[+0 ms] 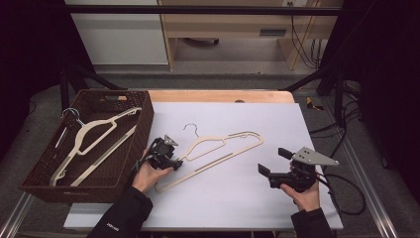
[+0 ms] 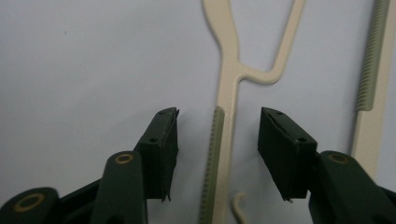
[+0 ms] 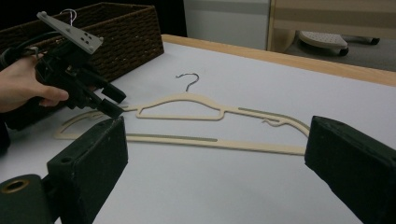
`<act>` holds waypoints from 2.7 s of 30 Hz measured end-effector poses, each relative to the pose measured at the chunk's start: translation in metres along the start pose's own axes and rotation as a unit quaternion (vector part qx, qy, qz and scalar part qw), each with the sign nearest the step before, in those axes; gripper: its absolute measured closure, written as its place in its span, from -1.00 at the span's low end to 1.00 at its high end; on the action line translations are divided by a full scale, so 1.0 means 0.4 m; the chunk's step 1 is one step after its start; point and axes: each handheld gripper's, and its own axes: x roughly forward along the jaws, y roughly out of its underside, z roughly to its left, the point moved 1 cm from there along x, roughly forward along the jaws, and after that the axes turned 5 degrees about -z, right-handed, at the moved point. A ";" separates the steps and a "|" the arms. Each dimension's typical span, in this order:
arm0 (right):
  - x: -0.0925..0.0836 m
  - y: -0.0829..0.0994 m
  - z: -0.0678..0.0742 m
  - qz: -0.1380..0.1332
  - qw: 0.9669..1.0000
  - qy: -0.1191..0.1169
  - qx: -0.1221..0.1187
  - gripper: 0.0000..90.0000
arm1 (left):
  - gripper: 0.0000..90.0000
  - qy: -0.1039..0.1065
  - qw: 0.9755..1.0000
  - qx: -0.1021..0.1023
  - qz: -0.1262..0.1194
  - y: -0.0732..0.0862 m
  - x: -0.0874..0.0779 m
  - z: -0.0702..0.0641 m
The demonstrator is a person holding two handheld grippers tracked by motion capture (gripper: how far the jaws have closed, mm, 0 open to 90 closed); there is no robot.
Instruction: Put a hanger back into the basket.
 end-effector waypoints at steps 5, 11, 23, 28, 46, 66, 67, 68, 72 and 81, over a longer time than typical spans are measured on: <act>0.000 0.000 0.000 0.001 1.000 -0.001 -0.002 -0.86 | 0.43 -0.006 1.000 0.000 0.010 0.000 -0.006 -0.006; 0.002 0.001 0.001 0.001 1.000 0.000 0.001 -0.86 | 0.74 -0.009 1.000 0.009 0.022 -0.002 -0.010 -0.021; 0.006 0.004 0.002 0.004 1.000 -0.004 -0.002 -0.86 | 0.46 0.014 1.000 0.010 0.012 0.023 -0.027 -0.048; 0.015 0.003 0.006 0.005 1.000 -0.002 0.003 -0.86 | 0.47 0.011 1.000 0.022 0.016 0.034 -0.033 -0.049; 0.210 -0.038 0.070 0.034 0.998 -0.044 -0.021 -0.82 | 0.76 -0.003 0.999 0.033 -0.007 0.036 -0.052 -0.068; 0.560 -0.063 0.113 0.109 0.994 -0.023 -0.005 -0.52 | 0.76 -0.037 0.995 0.066 -0.058 0.003 -0.138 -0.106; 0.560 -0.063 0.113 0.109 0.994 -0.023 -0.005 -0.52 | 0.76 -0.039 0.995 0.069 -0.054 0.002 -0.141 -0.105; 0.581 -0.060 0.111 0.115 0.993 -0.020 -0.006 -0.48 | 0.76 -0.029 0.996 0.061 -0.059 0.003 -0.140 -0.111; 0.606 -0.056 0.109 0.124 0.992 -0.014 -0.007 -0.40 | 0.76 -0.038 0.995 0.069 -0.060 -0.001 -0.147 -0.110; 0.666 -0.040 0.098 0.144 0.990 -0.001 -0.008 -0.05 | 0.76 -0.042 0.995 0.073 -0.061 -0.004 -0.153 -0.118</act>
